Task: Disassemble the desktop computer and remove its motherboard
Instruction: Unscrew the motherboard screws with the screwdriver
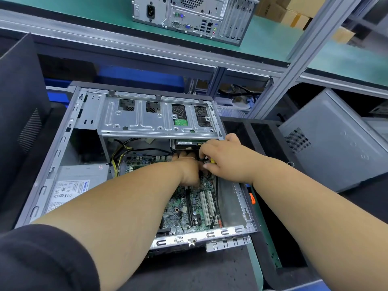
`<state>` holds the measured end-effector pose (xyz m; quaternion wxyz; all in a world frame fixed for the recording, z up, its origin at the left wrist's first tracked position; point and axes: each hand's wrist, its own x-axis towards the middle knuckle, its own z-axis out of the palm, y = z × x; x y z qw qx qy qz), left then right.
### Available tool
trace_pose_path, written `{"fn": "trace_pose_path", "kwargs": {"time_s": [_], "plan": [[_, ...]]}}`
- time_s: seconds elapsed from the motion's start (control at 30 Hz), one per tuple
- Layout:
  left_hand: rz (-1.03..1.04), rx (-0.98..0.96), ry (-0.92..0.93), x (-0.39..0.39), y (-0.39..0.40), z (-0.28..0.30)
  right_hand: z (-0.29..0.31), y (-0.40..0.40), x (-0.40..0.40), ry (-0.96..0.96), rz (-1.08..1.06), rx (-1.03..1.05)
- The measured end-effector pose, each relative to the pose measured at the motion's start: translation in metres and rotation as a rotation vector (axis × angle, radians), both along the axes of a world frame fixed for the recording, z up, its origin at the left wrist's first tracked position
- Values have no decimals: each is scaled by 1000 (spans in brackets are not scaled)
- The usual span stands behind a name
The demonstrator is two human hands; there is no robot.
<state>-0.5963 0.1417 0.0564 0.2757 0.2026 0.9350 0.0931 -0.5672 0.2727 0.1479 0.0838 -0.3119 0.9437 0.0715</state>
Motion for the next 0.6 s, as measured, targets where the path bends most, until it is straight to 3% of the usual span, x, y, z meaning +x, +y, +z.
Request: {"fn": "trace_pose_path", "kwargs": {"time_s": [0.6], "plan": [[-20, 18, 7, -1, -2, -1, 4, -6, 5, -2, -7, 0]]}}
